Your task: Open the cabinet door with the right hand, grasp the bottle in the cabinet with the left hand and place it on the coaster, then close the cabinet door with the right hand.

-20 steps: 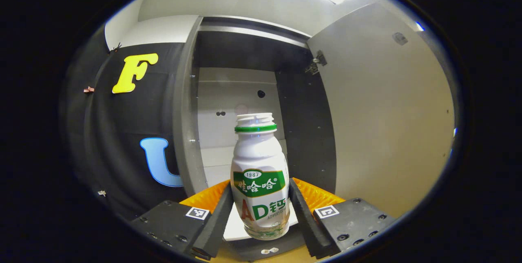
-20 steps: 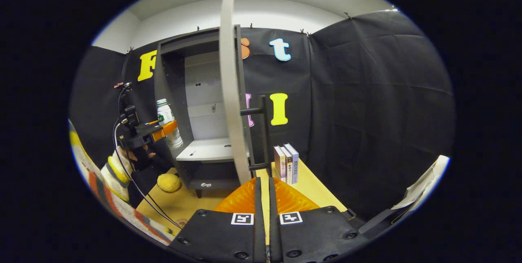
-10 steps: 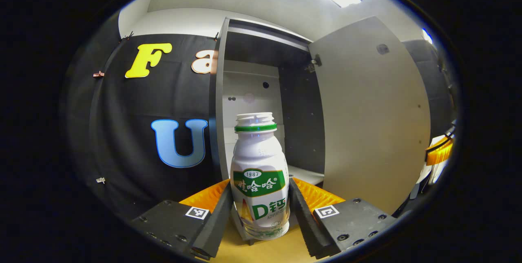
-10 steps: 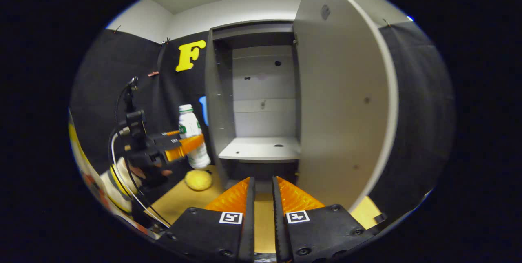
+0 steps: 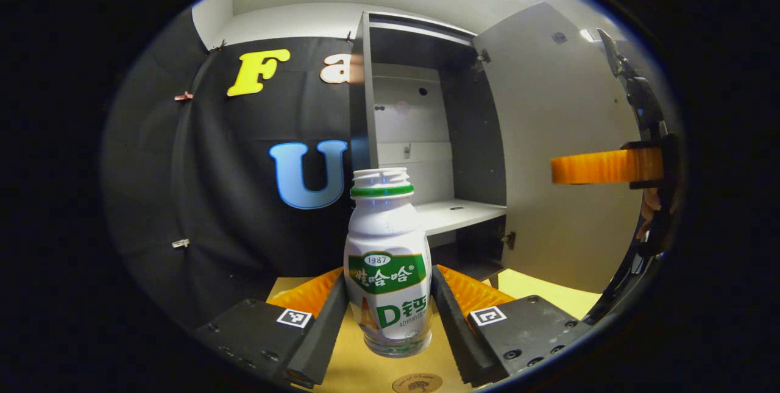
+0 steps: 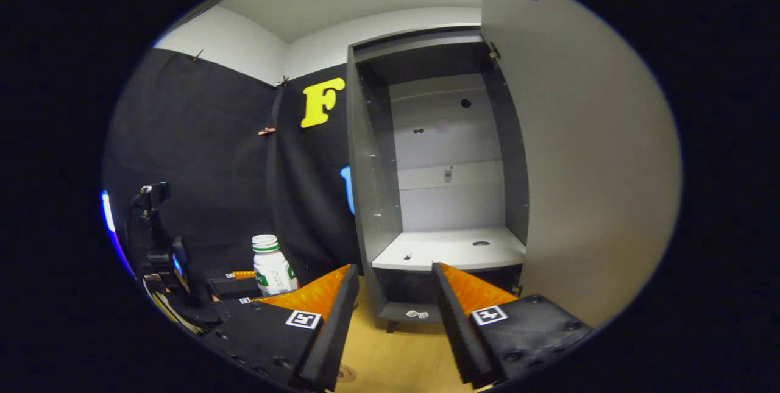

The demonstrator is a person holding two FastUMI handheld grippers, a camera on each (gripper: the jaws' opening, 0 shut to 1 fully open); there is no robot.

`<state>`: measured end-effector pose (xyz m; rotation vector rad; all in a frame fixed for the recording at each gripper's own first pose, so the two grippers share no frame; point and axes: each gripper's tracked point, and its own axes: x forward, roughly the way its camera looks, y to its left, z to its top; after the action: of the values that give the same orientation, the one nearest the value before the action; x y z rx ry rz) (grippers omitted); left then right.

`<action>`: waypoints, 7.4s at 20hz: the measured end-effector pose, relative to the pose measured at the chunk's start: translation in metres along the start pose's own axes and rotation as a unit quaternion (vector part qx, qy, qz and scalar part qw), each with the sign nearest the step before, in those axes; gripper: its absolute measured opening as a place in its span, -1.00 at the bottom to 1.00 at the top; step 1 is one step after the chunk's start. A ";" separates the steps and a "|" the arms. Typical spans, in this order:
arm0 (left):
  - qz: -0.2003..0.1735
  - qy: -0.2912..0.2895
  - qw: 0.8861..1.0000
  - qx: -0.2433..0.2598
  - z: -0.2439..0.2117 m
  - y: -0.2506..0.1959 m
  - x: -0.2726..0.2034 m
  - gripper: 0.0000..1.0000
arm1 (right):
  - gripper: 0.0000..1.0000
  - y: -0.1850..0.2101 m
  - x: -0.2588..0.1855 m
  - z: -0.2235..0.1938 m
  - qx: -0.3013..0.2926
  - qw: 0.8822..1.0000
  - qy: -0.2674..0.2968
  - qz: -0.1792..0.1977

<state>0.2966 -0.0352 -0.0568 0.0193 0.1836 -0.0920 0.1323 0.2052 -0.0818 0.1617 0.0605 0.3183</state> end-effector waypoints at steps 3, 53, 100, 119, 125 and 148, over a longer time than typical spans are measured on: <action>0.013 0.009 1.000 -0.008 -0.003 0.003 0.002 0.62 | 0.75 0.009 0.013 -0.030 -0.091 0.994 -0.016 0.051; 0.046 -0.050 0.997 -0.040 0.068 0.045 0.013 0.85 | 0.85 0.021 0.034 -0.147 -0.158 0.984 0.063 0.060; 0.094 -0.039 0.994 -0.033 0.287 -0.136 -0.034 0.84 | 0.75 -0.217 -0.177 0.099 -0.022 0.994 -0.050 0.093; -0.002 -0.056 0.998 -0.011 0.281 0.018 -0.018 0.79 | 0.84 -0.109 -0.117 0.085 -0.071 0.995 -0.068 -0.029; -0.014 -0.057 0.998 -0.012 0.276 0.048 -0.017 0.80 | 0.75 -0.090 -0.099 0.076 -0.074 0.994 -0.066 -0.046; 0.120 -0.058 0.991 -0.016 0.296 0.049 -0.038 0.84 | 0.92 -0.045 -0.059 0.076 -0.034 0.987 -0.056 0.150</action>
<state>0.3176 0.0088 0.2419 0.0039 0.0647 0.1493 0.0965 0.1331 -0.0129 0.1204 -0.0862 0.6108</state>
